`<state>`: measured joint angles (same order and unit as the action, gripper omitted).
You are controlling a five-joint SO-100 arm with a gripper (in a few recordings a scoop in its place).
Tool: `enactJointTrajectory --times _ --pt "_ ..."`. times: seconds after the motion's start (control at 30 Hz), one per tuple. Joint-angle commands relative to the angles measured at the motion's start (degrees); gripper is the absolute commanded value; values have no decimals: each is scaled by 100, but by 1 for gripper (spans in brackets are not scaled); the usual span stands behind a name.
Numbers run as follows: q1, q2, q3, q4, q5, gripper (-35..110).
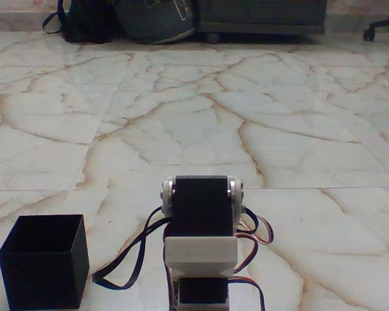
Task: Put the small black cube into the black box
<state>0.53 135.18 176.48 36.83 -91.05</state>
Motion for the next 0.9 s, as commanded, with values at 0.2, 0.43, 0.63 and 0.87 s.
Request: enactJointTrajectory --times 0.2,0.43,0.63,0.87 --pt "97 70 9 44 97 2" --pt "97 53 9 53 229 3" --pt "97 53 9 44 229 3" --pt "97 53 9 44 229 3"
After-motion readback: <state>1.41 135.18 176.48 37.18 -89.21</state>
